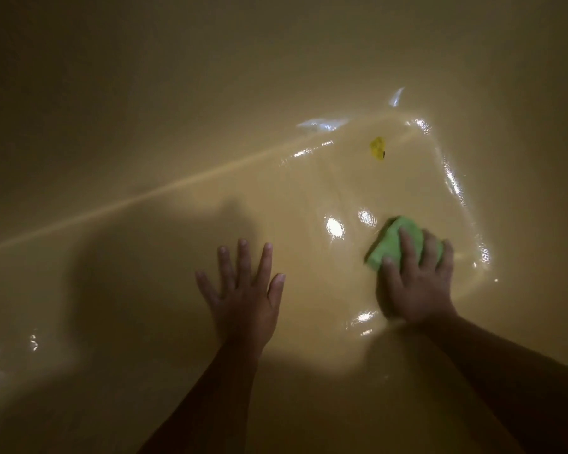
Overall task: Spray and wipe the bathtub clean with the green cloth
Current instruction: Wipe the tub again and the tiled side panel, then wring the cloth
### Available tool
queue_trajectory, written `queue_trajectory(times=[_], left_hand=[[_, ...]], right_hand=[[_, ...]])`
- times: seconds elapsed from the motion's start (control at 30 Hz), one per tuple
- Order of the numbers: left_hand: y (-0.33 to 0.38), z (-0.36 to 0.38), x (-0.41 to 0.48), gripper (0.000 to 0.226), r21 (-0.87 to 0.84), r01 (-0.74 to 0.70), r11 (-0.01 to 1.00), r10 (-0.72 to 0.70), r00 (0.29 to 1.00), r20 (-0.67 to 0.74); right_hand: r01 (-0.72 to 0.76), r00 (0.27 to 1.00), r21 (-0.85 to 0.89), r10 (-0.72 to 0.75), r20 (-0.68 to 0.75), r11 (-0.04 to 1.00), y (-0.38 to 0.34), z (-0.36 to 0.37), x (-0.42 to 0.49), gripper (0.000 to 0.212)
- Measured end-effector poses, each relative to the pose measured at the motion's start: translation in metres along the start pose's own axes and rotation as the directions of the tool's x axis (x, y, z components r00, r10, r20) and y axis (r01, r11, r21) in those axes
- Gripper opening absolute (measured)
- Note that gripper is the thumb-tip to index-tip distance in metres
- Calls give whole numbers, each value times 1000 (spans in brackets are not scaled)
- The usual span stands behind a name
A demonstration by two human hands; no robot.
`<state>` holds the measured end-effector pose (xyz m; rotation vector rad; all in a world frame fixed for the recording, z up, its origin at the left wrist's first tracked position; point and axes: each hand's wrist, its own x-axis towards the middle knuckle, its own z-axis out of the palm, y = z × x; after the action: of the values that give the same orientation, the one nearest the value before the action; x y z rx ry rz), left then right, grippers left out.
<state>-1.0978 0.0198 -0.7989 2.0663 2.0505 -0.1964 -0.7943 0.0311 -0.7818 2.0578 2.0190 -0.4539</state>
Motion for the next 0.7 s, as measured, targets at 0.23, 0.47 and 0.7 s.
queue_trajectory(times=[0.23,0.47,0.7], left_hand=[[-3,4,0,64,-30,-8,1000,8,1000,-2],[-46,4,-21,58,-108,-80,991,78,997,-28],[-131,11,-58,61,8,-24,1000,24,996,-84]], right_hand=[[-172,971,230,204,-122,958,-70,-20,55,71],[405,906,97,-413,90,909,-122,13,-54,63],[596,801,81,-599,17,799,-190,5,21,63]])
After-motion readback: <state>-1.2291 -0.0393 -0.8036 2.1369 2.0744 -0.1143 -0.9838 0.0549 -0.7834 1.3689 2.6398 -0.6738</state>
